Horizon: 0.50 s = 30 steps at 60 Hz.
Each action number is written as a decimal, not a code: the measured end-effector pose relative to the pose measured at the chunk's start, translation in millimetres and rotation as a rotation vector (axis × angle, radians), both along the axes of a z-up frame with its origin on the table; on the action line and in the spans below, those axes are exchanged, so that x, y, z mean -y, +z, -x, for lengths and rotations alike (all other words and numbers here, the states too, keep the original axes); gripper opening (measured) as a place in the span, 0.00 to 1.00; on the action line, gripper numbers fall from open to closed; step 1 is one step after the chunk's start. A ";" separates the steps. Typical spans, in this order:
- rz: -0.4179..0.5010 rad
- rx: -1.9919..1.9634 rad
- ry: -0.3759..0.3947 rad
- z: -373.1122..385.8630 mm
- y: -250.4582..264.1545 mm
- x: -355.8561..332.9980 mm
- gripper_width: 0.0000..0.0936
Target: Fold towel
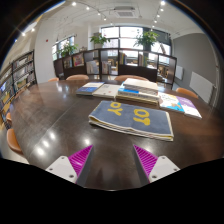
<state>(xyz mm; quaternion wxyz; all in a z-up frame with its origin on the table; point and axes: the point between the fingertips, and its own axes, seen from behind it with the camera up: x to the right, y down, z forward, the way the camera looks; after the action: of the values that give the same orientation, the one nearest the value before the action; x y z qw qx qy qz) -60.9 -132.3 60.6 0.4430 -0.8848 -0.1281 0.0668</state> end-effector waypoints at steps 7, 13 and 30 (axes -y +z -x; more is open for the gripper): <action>0.001 0.006 -0.032 47.0 -6.1 -63.3 0.82; -0.012 0.032 -0.055 80.5 -11.0 -120.1 0.82; 0.014 0.046 -0.085 141.4 -52.4 -227.7 0.70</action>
<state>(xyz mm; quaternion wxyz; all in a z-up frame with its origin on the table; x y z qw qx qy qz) -202.3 95.4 8.2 0.4361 -0.8938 -0.1002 0.0285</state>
